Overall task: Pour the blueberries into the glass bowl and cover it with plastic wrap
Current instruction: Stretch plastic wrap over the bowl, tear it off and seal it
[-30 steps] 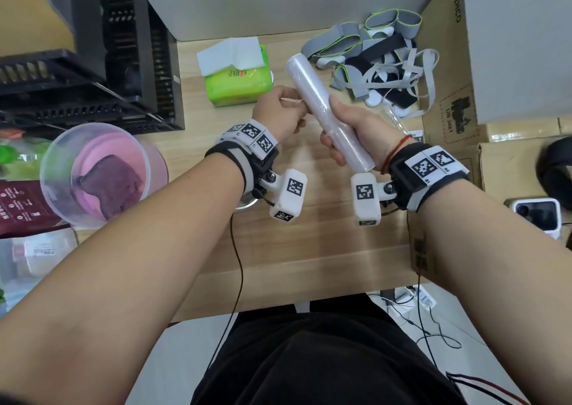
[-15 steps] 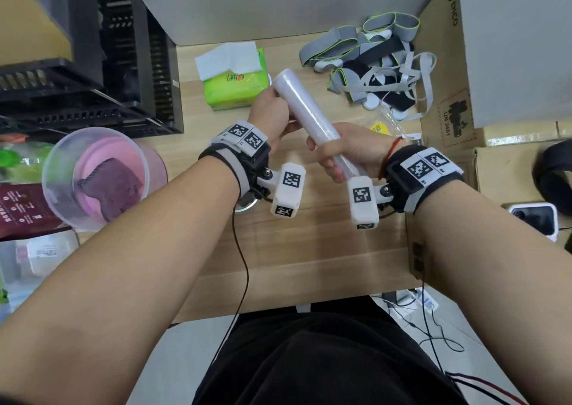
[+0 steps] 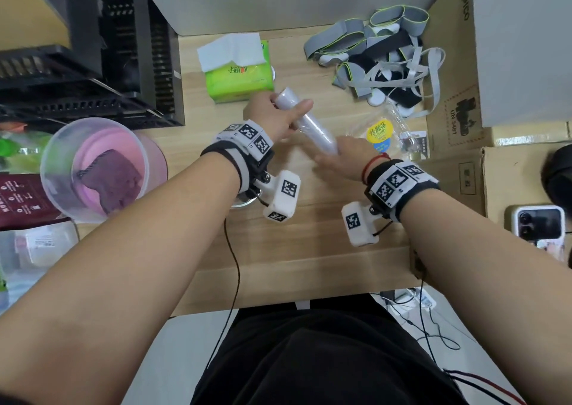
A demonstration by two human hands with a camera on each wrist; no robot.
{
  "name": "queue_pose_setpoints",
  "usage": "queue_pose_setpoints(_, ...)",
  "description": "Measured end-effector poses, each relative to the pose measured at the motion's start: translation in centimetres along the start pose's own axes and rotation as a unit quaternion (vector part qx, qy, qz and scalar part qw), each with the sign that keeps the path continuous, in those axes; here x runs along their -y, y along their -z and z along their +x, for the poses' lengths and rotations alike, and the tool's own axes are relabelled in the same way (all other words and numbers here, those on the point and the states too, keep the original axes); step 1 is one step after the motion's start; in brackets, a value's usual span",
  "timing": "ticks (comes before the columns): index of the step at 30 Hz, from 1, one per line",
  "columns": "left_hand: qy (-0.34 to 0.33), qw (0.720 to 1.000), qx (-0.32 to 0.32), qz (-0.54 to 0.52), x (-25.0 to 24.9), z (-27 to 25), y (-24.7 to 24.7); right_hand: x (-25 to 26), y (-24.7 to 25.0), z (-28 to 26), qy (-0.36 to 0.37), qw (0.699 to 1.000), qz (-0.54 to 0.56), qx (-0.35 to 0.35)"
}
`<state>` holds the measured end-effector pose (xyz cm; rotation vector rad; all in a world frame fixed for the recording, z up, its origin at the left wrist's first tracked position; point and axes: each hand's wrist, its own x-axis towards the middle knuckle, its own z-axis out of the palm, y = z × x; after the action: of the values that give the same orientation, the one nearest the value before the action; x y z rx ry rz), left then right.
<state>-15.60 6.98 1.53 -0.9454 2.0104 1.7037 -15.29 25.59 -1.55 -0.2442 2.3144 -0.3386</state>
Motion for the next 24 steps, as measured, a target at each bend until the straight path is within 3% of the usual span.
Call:
queue_pose_setpoints(4,0.045,0.999,-0.014,0.024,1.6,0.2,1.3,-0.3,-2.0,0.6,-0.074,0.996,-0.052,-0.028)
queue_pose_setpoints(10,0.011,0.984,-0.085,0.158,4.5,-0.2,5.1,0.0,-2.2,0.8,-0.153,0.981,-0.115,-0.034)
queue_pose_setpoints(14,-0.007,0.965,-0.150,0.214,6.4,-1.1,8.2,1.5,-0.9,0.6,-0.156,0.974,-0.146,-0.081)
queue_pose_setpoints(17,-0.004,0.958,-0.184,0.221,7.9,-1.8,10.3,4.1,-0.2,0.8,-0.118,0.981,-0.126,-0.088)
queue_pose_setpoints(20,0.018,0.955,-0.183,0.230,9.5,-2.5,11.7,7.0,-0.7,1.1,-0.070,0.997,-0.022,-0.015)
queue_pose_setpoints(22,0.042,0.957,-0.160,0.240,10.8,-3.3,12.4,8.6,-1.5,1.0,-0.078,0.990,0.097,0.059)
queue_pose_setpoints(24,0.042,0.956,-0.139,0.254,12.0,-3.9,12.6,9.8,-2.4,0.8,-0.076,0.985,0.123,0.095)
